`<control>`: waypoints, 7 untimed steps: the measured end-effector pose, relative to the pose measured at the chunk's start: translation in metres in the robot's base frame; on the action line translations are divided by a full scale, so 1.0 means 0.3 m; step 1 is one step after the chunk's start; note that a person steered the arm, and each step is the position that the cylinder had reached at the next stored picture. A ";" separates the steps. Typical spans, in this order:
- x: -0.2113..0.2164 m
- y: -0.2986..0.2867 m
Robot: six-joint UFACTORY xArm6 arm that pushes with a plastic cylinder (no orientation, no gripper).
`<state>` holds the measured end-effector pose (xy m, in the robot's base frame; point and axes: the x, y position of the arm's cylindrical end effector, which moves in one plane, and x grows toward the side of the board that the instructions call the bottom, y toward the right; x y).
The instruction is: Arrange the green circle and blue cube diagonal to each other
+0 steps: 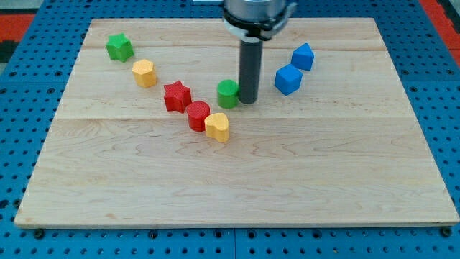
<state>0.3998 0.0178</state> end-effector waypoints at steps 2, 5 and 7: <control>0.012 0.322; -0.130 0.322; -0.165 0.261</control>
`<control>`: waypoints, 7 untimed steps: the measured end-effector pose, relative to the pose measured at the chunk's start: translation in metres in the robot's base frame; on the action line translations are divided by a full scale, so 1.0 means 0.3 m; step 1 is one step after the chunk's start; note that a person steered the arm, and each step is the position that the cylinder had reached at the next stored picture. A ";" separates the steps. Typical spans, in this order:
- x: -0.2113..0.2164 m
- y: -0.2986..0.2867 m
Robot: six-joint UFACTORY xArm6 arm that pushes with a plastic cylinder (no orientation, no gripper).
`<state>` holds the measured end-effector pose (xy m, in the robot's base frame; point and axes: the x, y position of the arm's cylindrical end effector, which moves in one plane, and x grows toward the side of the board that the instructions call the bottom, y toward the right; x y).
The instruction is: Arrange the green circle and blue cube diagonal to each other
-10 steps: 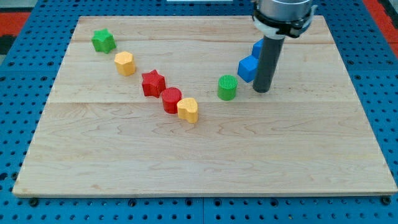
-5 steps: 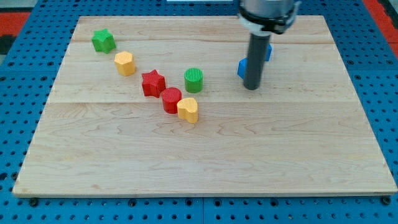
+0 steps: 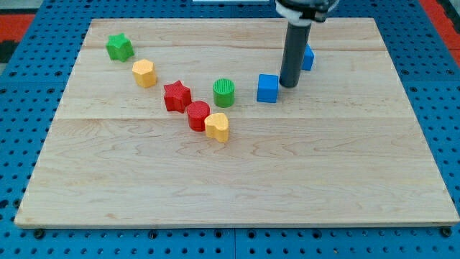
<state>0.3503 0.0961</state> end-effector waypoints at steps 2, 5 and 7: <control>0.142 -0.204; 0.213 0.001; 0.261 -0.005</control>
